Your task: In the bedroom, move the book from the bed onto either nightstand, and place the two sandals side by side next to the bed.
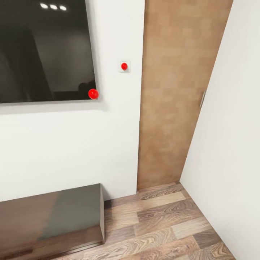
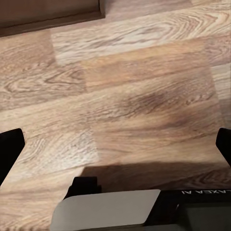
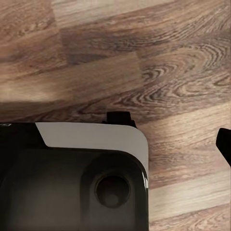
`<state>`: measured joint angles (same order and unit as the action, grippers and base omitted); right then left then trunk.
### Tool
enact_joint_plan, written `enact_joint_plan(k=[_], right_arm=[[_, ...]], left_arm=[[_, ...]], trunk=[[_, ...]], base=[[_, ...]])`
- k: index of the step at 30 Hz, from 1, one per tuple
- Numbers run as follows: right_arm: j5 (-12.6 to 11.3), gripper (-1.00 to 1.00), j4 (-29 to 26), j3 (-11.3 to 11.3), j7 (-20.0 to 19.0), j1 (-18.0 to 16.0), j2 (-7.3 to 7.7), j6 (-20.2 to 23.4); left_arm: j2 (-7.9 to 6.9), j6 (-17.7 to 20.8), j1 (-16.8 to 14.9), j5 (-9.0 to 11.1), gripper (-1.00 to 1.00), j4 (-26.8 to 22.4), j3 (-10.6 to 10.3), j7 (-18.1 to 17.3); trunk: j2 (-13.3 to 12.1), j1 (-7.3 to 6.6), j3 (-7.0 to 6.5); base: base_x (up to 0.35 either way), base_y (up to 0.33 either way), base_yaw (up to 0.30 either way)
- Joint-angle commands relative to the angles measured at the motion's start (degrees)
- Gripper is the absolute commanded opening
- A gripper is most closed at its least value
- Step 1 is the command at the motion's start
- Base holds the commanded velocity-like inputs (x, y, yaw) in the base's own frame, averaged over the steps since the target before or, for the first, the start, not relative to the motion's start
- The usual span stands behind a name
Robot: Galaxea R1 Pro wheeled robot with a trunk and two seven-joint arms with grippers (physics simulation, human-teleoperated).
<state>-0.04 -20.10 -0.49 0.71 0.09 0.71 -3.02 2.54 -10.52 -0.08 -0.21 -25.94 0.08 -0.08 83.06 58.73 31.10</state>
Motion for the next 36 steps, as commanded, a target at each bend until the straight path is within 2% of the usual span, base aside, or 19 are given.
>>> enact_joint_plan(k=[1, 36], right_arm=[[0.0, 1.00, 0.0, 0.0, 0.1, 0.0, 0.00, -0.1], [0.0, 1.00, 0.2, 0.0, 0.1, 0.0, 0.00, -0.1]], left_arm=[[0.01, -0.1, 0.0, 0.0, 1.00, 0.0, 0.0, 0.0], [0.01, -0.1, 0.0, -0.1, 1.00, 0.0, 0.0, 0.0]], trunk=[[0.0, 0.00, 0.07], [0.0, 0.00, 1.16]], base=[[0.000, 0.000, 0.271], [0.000, 0.000, 0.271]])
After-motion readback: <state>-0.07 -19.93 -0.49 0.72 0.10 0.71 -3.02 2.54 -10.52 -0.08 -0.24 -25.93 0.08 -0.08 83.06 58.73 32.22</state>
